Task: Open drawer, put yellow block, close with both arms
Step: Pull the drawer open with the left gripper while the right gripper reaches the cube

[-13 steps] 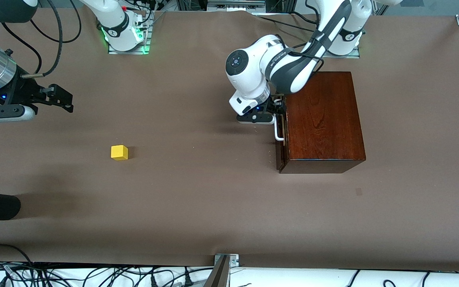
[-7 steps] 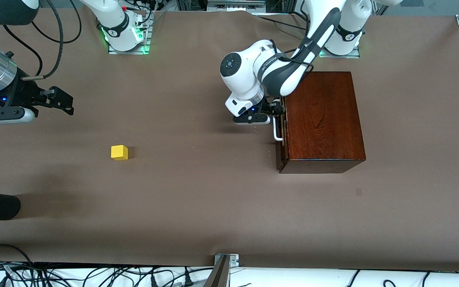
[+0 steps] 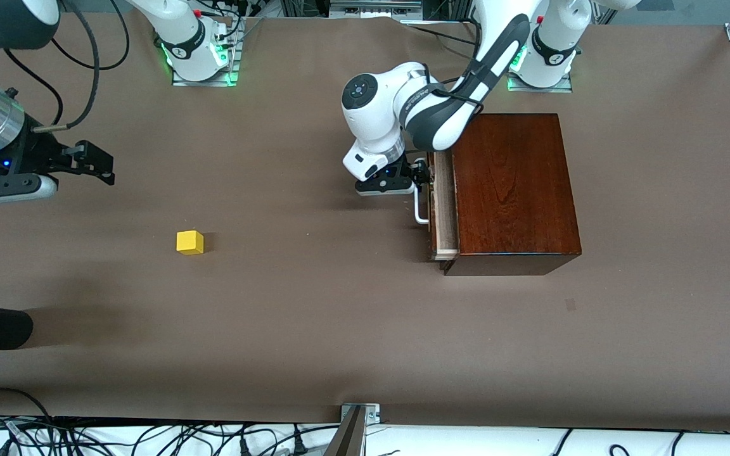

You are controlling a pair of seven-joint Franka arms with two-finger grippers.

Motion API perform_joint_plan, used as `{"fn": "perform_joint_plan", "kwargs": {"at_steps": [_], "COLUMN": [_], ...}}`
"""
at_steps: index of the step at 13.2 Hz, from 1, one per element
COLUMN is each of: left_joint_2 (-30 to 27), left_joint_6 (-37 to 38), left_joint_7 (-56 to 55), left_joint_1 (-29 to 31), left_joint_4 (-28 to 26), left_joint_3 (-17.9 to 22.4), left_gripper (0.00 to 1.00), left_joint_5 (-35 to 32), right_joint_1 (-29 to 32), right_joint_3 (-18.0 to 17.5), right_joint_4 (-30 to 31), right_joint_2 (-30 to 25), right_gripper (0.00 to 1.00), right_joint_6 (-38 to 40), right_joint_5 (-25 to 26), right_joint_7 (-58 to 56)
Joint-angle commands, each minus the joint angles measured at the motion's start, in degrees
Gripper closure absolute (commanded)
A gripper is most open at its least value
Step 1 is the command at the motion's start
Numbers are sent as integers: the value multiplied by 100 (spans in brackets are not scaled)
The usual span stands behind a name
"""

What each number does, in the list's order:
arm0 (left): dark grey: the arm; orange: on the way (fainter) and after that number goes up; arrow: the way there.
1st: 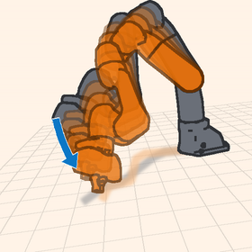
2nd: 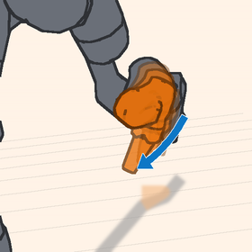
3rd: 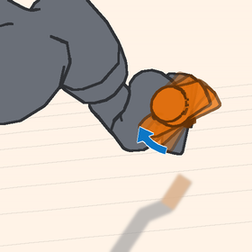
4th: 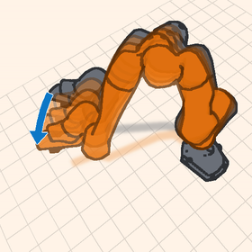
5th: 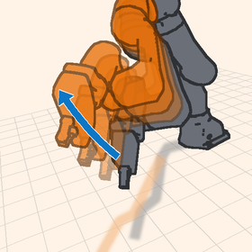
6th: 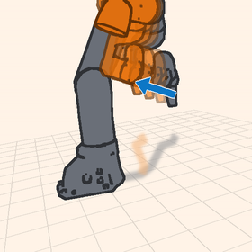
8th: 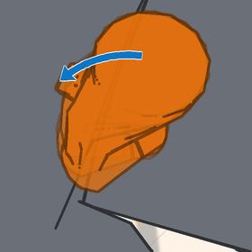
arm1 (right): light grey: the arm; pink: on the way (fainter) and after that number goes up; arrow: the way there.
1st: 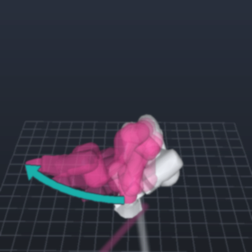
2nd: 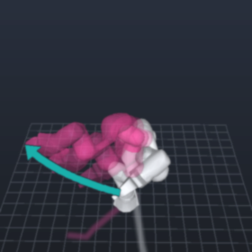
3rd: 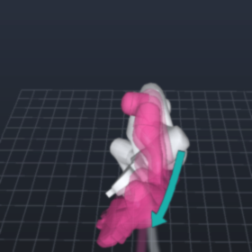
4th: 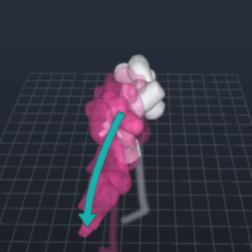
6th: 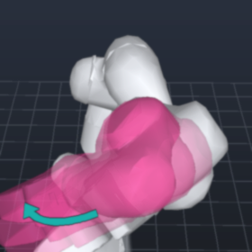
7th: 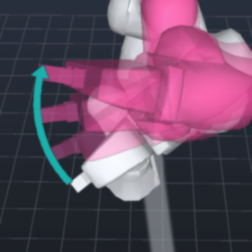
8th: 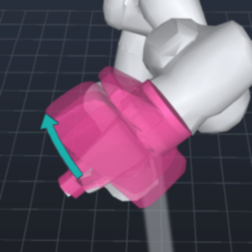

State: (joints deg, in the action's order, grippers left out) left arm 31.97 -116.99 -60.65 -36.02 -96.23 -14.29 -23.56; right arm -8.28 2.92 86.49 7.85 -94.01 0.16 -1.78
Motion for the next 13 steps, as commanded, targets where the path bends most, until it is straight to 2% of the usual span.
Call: {"fn": "perform_joint_plan", "kwargs": {"at_steps": [1,3,5,7,10,13], "left_joint_2": [486,486,460,416,197,-540], "left_joint_6": [-298,-307,-298,-290,-2,946], "left_joint_7": [-307,-316,-299,-290,-202,550], "left_joint_1": [-256,-256,-230,-212,-177,67], "left_joint_4": [640,658,868,887,887,896], "left_joint_3": [-21,-21,-21,-21,-21,-30], "left_gripper": [0,0,0,0,0,0], "left_joint_5": [-26,0,0,0,0,183], "right_joint_1": [81,81,63,45,19,10], "right_joint_3": [-20,-20,-29,-29,-107,-125], "right_joint_4": [-123,-114,-106,52,1007,2132], "right_joint_2": [313,366,908,1034,903,903], "right_gripper": [0,0,0,0,0,0], "right_joint_6": [-38,-90,-39,-56,-765,-2081], "right_joint_5": [-43,-59,-16,-7,-86,-95], "right_joint_7": [-200,-192,-209,-209,-113,-112]}}
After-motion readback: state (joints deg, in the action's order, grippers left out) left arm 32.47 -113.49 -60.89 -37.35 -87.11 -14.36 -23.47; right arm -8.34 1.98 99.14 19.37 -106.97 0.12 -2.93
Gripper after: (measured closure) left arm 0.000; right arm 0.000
